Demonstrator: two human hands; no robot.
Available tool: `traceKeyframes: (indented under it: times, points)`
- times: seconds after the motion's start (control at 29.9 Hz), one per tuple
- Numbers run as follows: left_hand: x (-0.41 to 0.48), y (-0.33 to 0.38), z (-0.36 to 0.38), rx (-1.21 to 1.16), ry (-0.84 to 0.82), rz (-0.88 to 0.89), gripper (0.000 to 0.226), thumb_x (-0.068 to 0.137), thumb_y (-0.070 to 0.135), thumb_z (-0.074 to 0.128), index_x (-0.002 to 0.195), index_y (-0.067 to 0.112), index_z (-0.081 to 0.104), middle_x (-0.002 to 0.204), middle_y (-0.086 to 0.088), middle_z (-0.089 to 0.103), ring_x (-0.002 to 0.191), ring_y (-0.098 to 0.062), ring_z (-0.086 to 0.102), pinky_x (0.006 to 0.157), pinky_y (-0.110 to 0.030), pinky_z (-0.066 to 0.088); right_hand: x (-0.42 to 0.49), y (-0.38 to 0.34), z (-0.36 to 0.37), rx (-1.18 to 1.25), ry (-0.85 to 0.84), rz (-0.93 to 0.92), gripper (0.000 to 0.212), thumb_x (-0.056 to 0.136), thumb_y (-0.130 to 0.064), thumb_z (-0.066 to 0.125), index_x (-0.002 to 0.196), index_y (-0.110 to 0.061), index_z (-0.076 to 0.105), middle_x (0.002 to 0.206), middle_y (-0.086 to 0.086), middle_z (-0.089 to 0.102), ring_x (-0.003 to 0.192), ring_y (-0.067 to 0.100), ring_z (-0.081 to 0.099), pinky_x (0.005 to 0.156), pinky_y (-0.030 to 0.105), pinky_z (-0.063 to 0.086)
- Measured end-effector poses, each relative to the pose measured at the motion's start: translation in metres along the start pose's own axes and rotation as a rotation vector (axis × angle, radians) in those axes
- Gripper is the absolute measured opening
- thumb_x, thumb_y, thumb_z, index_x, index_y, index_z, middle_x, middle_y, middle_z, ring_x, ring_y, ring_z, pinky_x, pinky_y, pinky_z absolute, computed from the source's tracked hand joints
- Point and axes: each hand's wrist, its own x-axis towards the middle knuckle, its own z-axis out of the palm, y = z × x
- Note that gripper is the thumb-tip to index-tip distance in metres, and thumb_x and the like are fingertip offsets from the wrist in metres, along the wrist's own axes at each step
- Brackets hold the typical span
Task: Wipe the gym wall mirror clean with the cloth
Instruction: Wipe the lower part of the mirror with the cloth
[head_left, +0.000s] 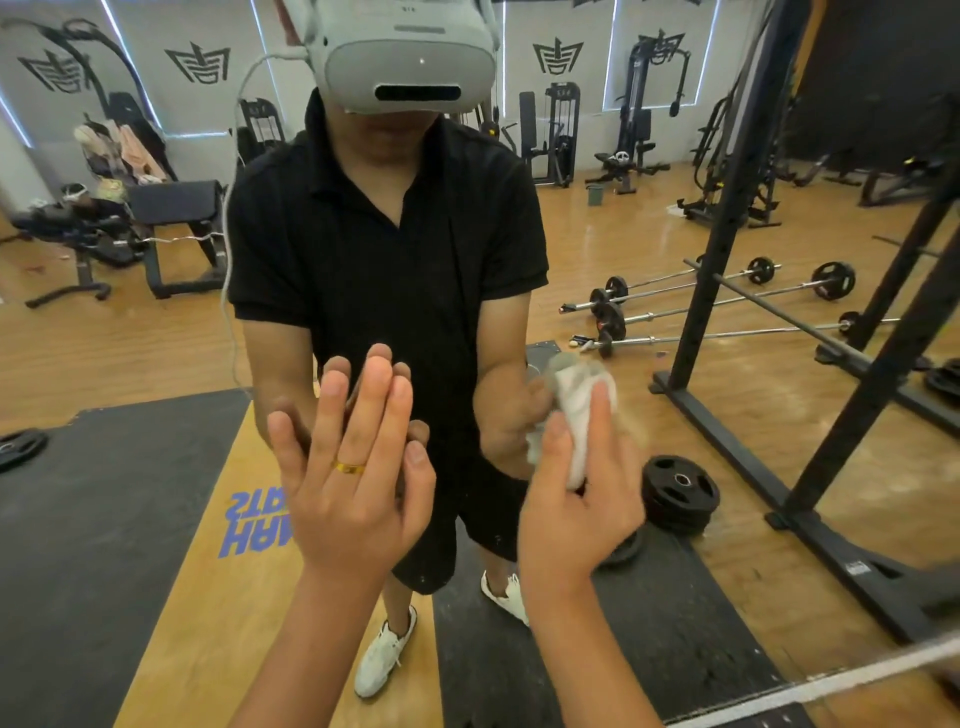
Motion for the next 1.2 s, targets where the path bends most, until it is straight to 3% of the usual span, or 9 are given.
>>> traceKeyframes:
  times: [0.1, 0.17, 0.23, 0.43, 0.57, 0.67, 0.8, 0.97, 1.2]
  points:
    - [0.0, 0.001, -0.001, -0.009, -0.009, -0.002, 0.061, 0.102, 0.021, 0.048, 0.161, 0.015, 0.032, 0.17, 0.001, 0.022, 0.158, -0.024, 0.017, 0.127, -0.048, 0.002, -0.029, 0.003, -0.001, -0.086, -0.154, -0.274, 0.032, 0.106, -0.024, 0.062, 0.135, -0.01, 0.058, 0.074, 0.006, 0.061, 0.059, 0.011, 0.053, 0.048, 0.027, 0.048]
    - [0.0, 0.001, -0.002, -0.019, -0.011, -0.008, 0.061, 0.103, 0.021, 0.048, 0.161, 0.016, 0.031, 0.17, 0.001, 0.022, 0.158, -0.024, 0.018, 0.127, -0.048, 0.003, -0.014, 0.01, -0.006, -0.124, -0.155, -0.35, 0.034, 0.104, -0.021, 0.064, 0.136, -0.01, 0.057, 0.072, 0.008, 0.06, 0.055, 0.014, 0.051, 0.043, 0.032, 0.047]
    - [0.0, 0.001, -0.002, -0.031, -0.032, -0.017, 0.061, 0.103, 0.021, 0.047, 0.161, 0.017, 0.031, 0.17, 0.001, 0.021, 0.158, -0.024, 0.018, 0.128, -0.049, 0.003, 0.015, 0.01, -0.006, -0.152, -0.069, -0.317, 0.038, 0.101, -0.018, 0.065, 0.138, -0.01, 0.058, 0.075, 0.009, 0.059, 0.06, 0.013, 0.051, 0.047, 0.033, 0.046]
    - [0.0, 0.002, -0.004, -0.045, -0.038, -0.024, 0.063, 0.101, 0.021, 0.049, 0.162, 0.019, 0.03, 0.171, 0.004, 0.02, 0.158, -0.023, 0.018, 0.128, -0.048, 0.004, 0.08, -0.024, 0.011, 0.022, 0.114, -0.086, 0.038, 0.102, -0.022, 0.063, 0.137, -0.008, 0.059, 0.087, 0.007, 0.058, 0.078, 0.008, 0.054, 0.072, 0.014, 0.043]
    - [-0.001, 0.001, -0.004, -0.044, -0.041, -0.021, 0.064, 0.101, 0.02, 0.049, 0.162, 0.019, 0.028, 0.171, 0.004, 0.019, 0.158, -0.023, 0.017, 0.128, -0.048, 0.003, 0.029, -0.007, 0.0, -0.051, -0.069, -0.217, 0.034, 0.103, -0.018, 0.062, 0.133, -0.003, 0.062, 0.085, 0.009, 0.058, 0.077, 0.004, 0.048, 0.073, 0.008, 0.04]
    - [-0.001, 0.0, -0.003, -0.042, -0.031, -0.014, 0.063, 0.102, 0.021, 0.049, 0.161, 0.018, 0.03, 0.171, 0.004, 0.02, 0.158, -0.023, 0.017, 0.128, -0.048, 0.003, -0.012, 0.009, -0.013, -0.103, -0.187, -0.248, 0.034, 0.099, -0.013, 0.065, 0.131, -0.002, 0.062, 0.076, 0.01, 0.059, 0.065, 0.009, 0.049, 0.057, 0.021, 0.045]
    - [-0.002, 0.0, -0.002, -0.047, -0.035, -0.018, 0.062, 0.102, 0.021, 0.049, 0.161, 0.018, 0.031, 0.17, 0.002, 0.021, 0.158, -0.024, 0.018, 0.127, -0.049, 0.004, 0.028, -0.008, 0.0, -0.124, -0.116, -0.321, 0.037, 0.1, -0.014, 0.066, 0.135, -0.006, 0.061, 0.078, 0.011, 0.061, 0.062, 0.011, 0.05, 0.052, 0.023, 0.042]
    - [-0.001, 0.0, -0.002, -0.044, -0.037, -0.018, 0.063, 0.101, 0.02, 0.051, 0.161, 0.017, 0.033, 0.17, 0.002, 0.022, 0.158, -0.024, 0.019, 0.128, -0.049, 0.005, 0.102, -0.053, 0.022, -0.005, -0.005, -0.222, 0.038, 0.102, -0.023, 0.063, 0.134, -0.005, 0.065, 0.086, 0.008, 0.061, 0.073, 0.008, 0.05, 0.064, 0.013, 0.037]
    - [0.0, 0.0, -0.003, -0.084, -0.04, -0.029, 0.058, 0.1, 0.019, 0.052, 0.156, 0.015, 0.039, 0.17, 0.002, 0.023, 0.157, -0.024, 0.021, 0.128, -0.05, 0.008, -0.003, -0.004, -0.01, -0.089, -0.287, -0.37, 0.042, 0.105, -0.021, 0.06, 0.145, -0.017, 0.049, 0.092, 0.0, 0.057, 0.07, 0.007, 0.051, 0.059, 0.022, 0.047]
